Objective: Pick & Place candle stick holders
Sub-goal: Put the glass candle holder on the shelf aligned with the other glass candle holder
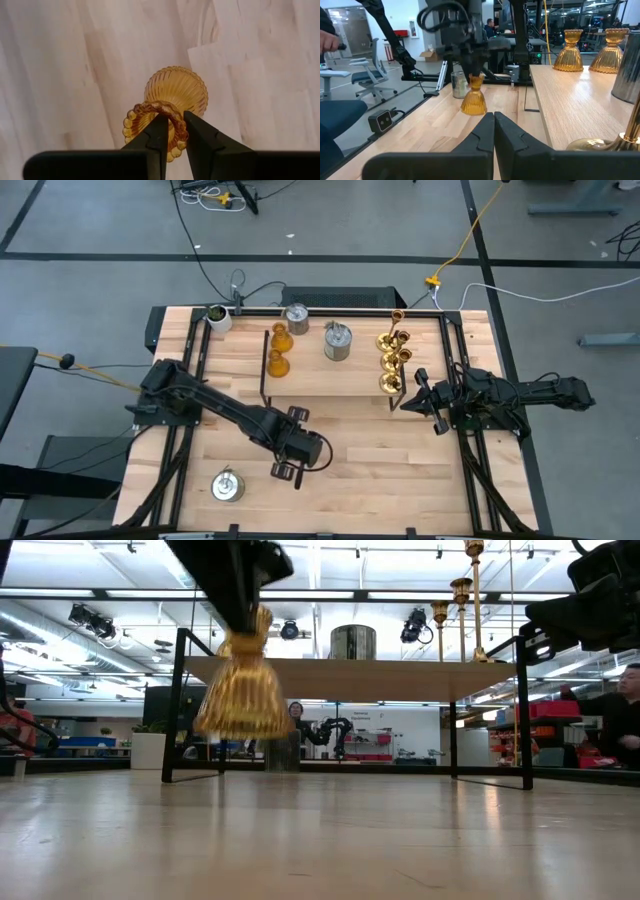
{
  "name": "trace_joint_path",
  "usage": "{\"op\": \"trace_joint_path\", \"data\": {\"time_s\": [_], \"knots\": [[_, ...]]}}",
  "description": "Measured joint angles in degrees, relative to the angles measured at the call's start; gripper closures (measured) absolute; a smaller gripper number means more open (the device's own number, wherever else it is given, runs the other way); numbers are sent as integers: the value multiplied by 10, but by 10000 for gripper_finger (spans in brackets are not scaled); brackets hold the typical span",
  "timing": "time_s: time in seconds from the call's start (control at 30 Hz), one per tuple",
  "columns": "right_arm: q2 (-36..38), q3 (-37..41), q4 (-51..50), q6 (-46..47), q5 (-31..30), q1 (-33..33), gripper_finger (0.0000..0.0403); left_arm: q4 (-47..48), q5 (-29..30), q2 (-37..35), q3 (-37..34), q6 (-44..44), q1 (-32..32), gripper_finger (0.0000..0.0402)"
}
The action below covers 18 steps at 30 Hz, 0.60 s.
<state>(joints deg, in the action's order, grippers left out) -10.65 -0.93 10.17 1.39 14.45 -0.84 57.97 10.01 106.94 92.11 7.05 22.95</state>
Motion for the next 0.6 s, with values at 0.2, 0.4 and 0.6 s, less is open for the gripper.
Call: {"op": "trace_joint_path", "data": {"time_s": [0.2, 0.4, 0.6], "knots": [[0, 0, 0, 0, 0, 0, 389, 65, 1, 0, 78, 0, -11, 345], [0, 0, 0, 0, 0, 0, 389, 100, -11, 0, 133, 1, -24, 346], [0, 0, 0, 0, 0, 0, 389, 120, -31, -1, 148, 1, -35, 360]]}}
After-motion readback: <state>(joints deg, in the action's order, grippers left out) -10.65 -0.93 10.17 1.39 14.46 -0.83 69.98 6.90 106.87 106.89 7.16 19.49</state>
